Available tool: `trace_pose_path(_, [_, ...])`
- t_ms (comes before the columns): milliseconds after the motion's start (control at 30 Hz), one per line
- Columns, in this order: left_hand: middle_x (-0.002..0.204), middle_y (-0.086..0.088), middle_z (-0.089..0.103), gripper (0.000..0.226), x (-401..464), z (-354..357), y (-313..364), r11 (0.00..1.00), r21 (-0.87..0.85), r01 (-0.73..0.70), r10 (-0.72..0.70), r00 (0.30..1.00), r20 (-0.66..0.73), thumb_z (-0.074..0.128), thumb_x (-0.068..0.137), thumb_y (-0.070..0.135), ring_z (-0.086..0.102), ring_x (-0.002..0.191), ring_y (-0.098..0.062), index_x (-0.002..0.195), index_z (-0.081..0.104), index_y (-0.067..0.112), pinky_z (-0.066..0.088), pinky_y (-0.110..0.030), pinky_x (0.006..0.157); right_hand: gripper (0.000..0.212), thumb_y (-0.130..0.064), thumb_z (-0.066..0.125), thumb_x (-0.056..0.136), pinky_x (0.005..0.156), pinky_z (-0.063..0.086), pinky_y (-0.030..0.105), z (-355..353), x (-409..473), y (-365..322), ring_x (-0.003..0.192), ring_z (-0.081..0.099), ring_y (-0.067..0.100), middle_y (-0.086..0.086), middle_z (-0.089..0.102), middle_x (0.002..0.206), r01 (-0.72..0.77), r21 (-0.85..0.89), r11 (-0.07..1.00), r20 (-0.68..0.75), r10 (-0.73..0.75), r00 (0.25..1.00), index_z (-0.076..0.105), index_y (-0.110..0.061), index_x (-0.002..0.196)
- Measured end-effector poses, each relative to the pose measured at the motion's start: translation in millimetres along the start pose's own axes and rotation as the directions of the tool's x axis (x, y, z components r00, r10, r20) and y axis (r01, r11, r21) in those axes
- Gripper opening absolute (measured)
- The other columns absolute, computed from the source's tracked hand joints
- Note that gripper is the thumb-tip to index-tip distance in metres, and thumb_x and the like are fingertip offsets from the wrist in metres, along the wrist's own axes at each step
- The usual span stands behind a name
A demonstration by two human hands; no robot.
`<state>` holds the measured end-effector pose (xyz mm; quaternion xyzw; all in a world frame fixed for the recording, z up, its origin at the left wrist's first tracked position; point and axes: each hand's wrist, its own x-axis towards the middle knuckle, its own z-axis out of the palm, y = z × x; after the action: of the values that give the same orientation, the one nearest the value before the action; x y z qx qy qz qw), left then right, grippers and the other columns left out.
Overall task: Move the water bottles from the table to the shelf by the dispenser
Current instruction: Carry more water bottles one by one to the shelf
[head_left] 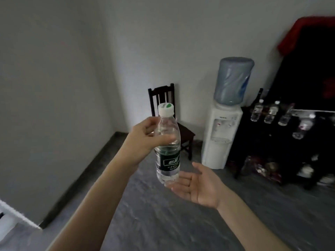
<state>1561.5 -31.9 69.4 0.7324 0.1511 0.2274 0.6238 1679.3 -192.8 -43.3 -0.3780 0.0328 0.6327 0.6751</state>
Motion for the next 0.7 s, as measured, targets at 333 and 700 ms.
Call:
trace_pose_path(333, [0.108,0.003,0.077,0.065,57,105,0,0.996,-0.086,-0.008,0.035,0.947,0.319,0.093,0.058,0.022,0.073,0.1,-0.012,0.117,0.066,0.018,0.052,-0.024,0.085,0.072,-0.05,0.034,0.099,0.101,0.044,0.046,-72,-59,-33,0.133,0.047,0.044,0.034,0.054,0.135,0.228,0.099,0.969,-0.198,-0.205,0.958,0.04,0.007,0.143])
trace_pose_path(700, [0.112,0.005,0.076,0.061,119,259,3,0.997,-0.047,-0.069,0.083,0.873,0.48,0.09,0.06,0.029,0.071,0.108,-0.018,0.116,0.067,0.022,0.051,-0.044,0.104,0.071,-0.05,0.032,0.1,0.086,0.057,0.042,-171,-126,-106,0.12,0.059,0.041,0.031,0.059,0.131,0.351,0.132,0.927,-0.279,-0.306,0.91,0.05,0.009,0.135])
